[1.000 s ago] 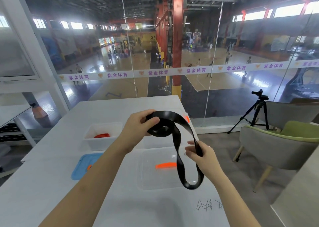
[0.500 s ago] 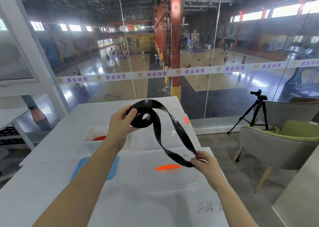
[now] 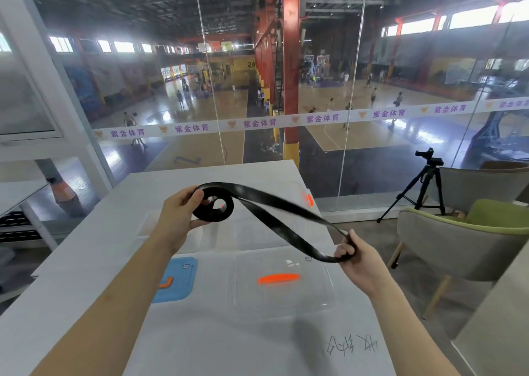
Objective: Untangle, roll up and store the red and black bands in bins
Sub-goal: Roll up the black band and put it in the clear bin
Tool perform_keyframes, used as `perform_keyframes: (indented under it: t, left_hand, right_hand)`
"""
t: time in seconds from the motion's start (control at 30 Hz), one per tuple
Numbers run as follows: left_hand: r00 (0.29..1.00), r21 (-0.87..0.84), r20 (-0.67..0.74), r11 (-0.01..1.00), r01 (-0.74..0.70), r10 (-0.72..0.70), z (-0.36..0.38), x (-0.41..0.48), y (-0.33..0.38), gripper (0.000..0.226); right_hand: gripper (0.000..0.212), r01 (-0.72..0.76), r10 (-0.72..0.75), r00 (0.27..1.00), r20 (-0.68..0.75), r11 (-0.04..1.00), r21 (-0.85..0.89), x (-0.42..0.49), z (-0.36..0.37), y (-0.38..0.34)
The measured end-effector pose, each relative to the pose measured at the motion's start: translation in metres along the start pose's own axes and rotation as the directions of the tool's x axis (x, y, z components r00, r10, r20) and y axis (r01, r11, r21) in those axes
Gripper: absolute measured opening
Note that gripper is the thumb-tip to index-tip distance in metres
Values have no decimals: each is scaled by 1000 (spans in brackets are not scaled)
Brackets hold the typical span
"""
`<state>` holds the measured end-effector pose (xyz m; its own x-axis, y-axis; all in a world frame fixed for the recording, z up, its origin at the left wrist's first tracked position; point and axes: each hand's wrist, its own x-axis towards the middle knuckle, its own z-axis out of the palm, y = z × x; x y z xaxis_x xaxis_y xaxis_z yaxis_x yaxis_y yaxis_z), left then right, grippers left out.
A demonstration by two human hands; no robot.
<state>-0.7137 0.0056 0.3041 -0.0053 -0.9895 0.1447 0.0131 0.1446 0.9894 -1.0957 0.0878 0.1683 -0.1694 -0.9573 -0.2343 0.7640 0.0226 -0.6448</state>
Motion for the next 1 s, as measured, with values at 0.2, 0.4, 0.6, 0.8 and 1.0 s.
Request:
perform_keyframes:
  t: [0.2,0.4,0.6,0.8,1.0]
  left_hand:
    - [998,61,54,998,-26,23,4,-5,3,22]
    - [984,137,160,985,-105,83,7,-10,19,22]
    - [948,183,301,970,-162,102,21,-19,37,23]
    - [897,163,434,972,-167,81,48,-32,42,20]
    - [895,187,437,965,-184,86,52,-38,45,19]
  right_hand:
    - [22,158,-171,985,-1,910,-384,3,4,5]
    - [19,195,-201,976,77,670,-717,7,-20,19]
    - [38,127,-154,987,50,543,-830,-10,6,20]
    - [29,369,-223,927,301,406,-836,-37,77,11]
    - [30,524,-291,851,438,528,-668,-54,133,13]
